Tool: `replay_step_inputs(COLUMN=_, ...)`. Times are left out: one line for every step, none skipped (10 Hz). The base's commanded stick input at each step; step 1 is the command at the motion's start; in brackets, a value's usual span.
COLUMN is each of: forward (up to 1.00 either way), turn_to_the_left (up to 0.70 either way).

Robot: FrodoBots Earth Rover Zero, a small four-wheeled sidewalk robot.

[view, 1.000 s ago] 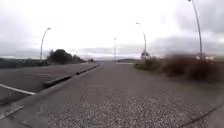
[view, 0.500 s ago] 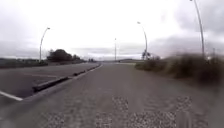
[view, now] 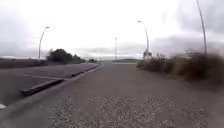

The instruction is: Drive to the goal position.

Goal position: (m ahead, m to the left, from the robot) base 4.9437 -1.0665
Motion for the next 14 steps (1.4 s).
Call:
replay_step_inputs(forward=1.0, turn_to_the_left=0.0)
replay_step_inputs(forward=1.0, turn_to_the_left=0.0)
replay_step_inputs(forward=1.0, turn_to_the_left=0.0)
replay_step_inputs(forward=1.0, turn_to_the_left=0.0)
replay_step_inputs(forward=1.0, turn_to_the_left=0.0)
replay_step_inputs(forward=1.0, turn_to_the_left=0.0)
replay_step_inputs(forward=1.0, turn_to_the_left=0.0)
replay_step_inputs(forward=1.0, turn_to_the_left=0.0)
replay_step_inputs(forward=1.0, turn_to_the_left=0.0)
replay_step_inputs(forward=1.0, turn_to_the_left=0.0)
replay_step_inputs(forward=1.0, turn_to_the_left=0.0)
replay_step_inputs(forward=1.0, turn_to_the_left=0.0)
replay_step_inputs(forward=1.0, turn_to_the_left=0.0)
replay_step_inputs(forward=1.0, turn_to_the_left=0.0)
